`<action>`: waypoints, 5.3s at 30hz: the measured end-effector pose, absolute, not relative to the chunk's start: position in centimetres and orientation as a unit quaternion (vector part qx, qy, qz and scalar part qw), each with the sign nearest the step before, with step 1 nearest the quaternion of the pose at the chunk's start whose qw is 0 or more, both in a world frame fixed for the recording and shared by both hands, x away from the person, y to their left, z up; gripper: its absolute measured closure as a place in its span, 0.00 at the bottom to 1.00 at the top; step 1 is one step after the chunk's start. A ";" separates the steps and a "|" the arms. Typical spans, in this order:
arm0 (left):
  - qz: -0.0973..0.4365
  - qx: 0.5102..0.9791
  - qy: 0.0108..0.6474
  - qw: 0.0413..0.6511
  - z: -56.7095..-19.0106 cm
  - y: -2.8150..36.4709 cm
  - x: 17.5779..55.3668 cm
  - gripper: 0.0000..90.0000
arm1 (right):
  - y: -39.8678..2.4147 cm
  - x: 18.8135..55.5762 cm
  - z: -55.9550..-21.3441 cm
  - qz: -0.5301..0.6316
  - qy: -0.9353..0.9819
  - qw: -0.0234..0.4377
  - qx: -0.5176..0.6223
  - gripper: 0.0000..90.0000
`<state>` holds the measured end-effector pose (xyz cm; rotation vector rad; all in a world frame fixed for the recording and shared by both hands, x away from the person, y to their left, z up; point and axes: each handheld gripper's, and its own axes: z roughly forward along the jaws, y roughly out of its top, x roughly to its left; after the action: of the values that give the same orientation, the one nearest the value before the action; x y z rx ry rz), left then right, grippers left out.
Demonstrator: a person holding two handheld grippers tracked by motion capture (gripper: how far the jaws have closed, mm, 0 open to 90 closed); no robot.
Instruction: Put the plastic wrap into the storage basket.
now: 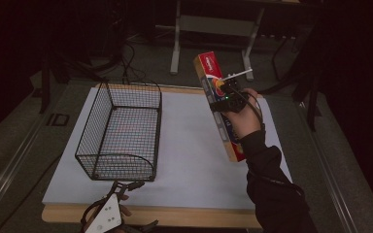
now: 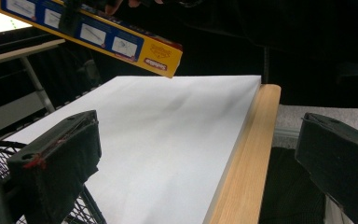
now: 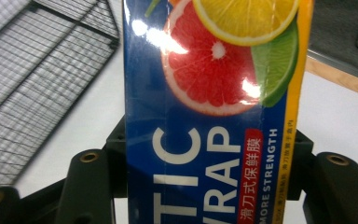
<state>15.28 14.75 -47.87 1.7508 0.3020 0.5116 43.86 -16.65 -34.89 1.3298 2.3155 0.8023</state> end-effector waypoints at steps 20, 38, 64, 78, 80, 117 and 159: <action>0.213 0.751 0.131 0.611 -47.9 14.7 15.0 0.01 | -8.7 43.1 -33.3 0.315 0.827 0.173 0.432 0.45; 0.219 0.749 0.132 0.611 -47.8 15.0 14.9 0.01 | -2.2 42.4 -30.2 0.338 0.832 0.186 0.399 0.45; 0.225 0.745 0.136 0.613 -47.7 15.5 14.3 0.01 | 5.9 41.0 -28.4 0.383 0.836 0.181 0.349 0.45; 0.237 0.741 0.145 0.611 -47.7 16.2 13.7 0.01 | 9.8 40.8 -29.8 0.412 0.829 0.173 0.336 0.45; 0.238 0.740 0.148 0.611 -47.7 16.2 13.7 0.01 | 10.2 40.8 -30.3 0.416 0.827 0.171 0.338 0.45; 0.238 0.743 0.142 0.609 -47.7 16.2 13.5 0.01 | 11.0 43.2 -41.8 0.326 0.836 0.133 0.421 0.44; 0.234 0.751 0.135 0.603 -47.8 16.0 13.7 0.01 | 10.6 43.7 -43.3 0.313 0.860 0.102 0.391 0.23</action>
<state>13.67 15.96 -47.79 1.7379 0.3135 0.5420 43.71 10.55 -43.34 1.1535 2.5381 0.9236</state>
